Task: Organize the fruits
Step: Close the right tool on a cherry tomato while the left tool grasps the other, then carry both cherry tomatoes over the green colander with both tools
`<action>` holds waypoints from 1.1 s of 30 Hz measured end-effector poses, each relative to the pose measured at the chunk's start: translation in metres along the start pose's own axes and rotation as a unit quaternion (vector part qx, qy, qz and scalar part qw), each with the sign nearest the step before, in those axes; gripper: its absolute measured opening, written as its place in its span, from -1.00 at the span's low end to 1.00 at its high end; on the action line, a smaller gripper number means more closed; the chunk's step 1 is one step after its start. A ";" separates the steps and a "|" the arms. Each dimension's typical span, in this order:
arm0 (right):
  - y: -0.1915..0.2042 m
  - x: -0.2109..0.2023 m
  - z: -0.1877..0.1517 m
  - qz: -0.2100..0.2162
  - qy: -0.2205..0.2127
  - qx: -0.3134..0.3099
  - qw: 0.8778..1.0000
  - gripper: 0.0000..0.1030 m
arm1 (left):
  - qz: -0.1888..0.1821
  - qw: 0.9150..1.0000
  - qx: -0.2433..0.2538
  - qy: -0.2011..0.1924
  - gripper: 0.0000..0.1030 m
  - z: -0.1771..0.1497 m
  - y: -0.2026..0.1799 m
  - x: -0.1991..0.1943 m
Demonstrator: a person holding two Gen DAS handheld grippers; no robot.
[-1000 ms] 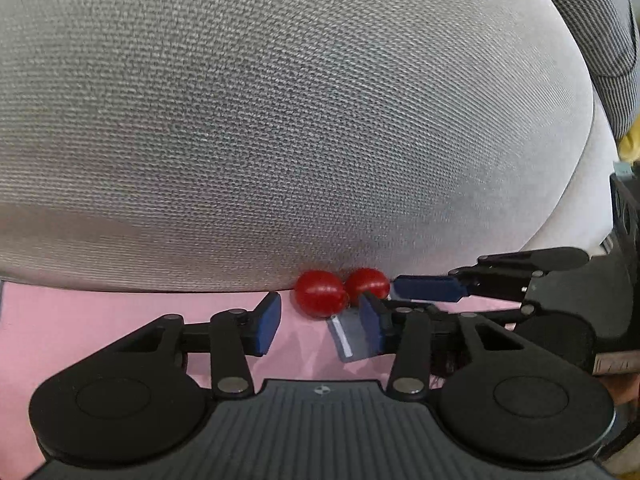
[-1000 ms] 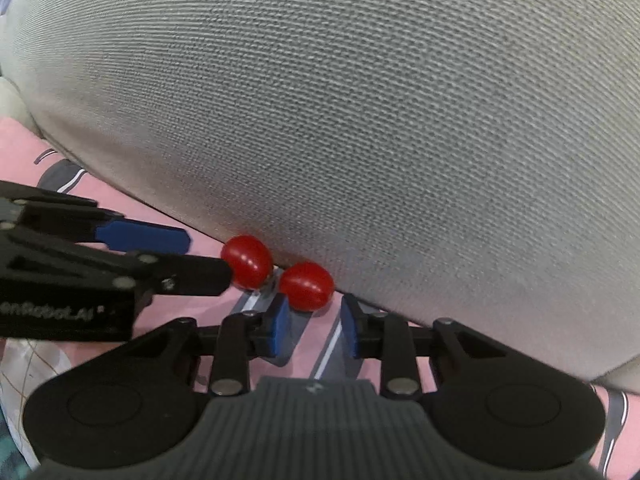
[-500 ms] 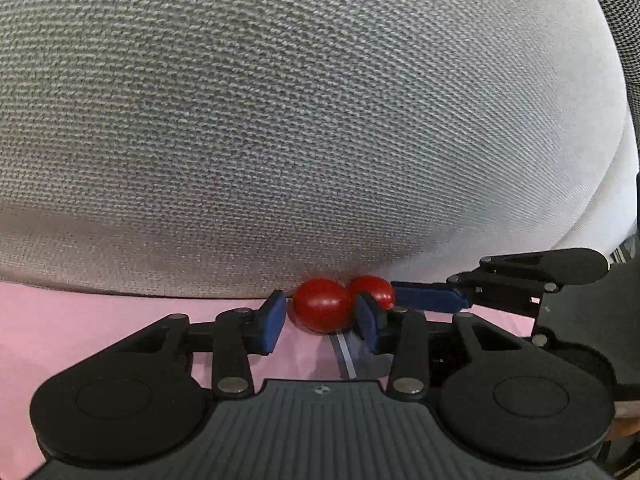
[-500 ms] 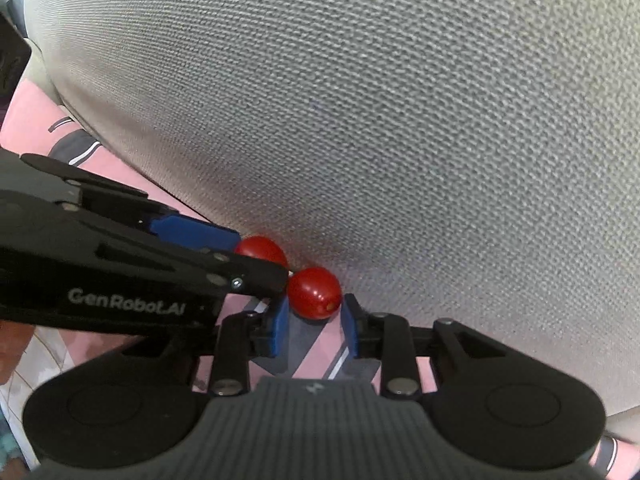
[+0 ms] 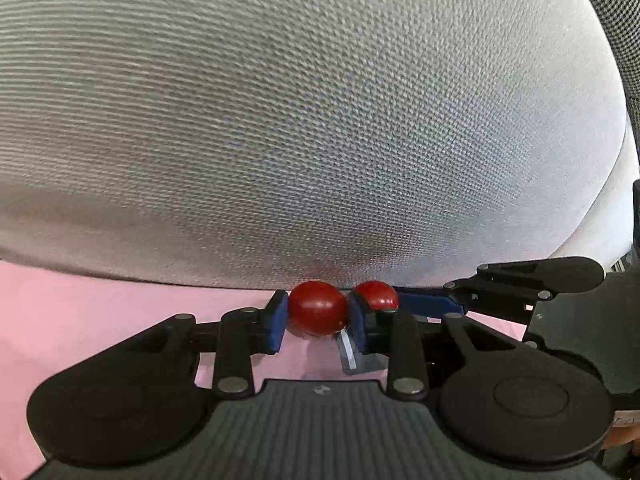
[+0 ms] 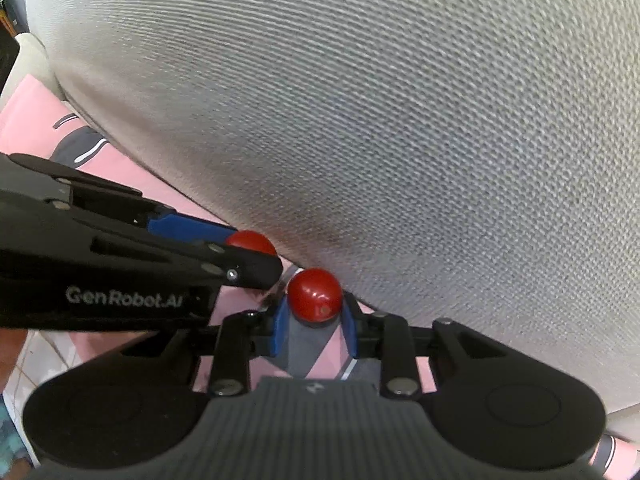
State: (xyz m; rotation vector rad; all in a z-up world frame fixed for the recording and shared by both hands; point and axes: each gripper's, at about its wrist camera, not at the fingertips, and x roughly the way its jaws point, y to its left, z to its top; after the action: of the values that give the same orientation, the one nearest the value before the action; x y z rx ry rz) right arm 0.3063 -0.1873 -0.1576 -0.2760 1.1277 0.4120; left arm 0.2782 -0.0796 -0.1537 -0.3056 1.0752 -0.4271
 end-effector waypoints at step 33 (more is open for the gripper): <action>0.059 -0.168 -0.113 0.007 -0.092 0.076 0.993 -0.52 | -0.036 0.997 0.033 -0.067 -0.30 -0.062 -0.045 -0.145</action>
State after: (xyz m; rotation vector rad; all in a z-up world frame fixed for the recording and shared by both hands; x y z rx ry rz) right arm 0.1262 -0.2114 -0.0506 -0.0938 0.9744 0.3544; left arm 0.1554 -0.0524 -0.0486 -0.3110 0.9197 -0.4995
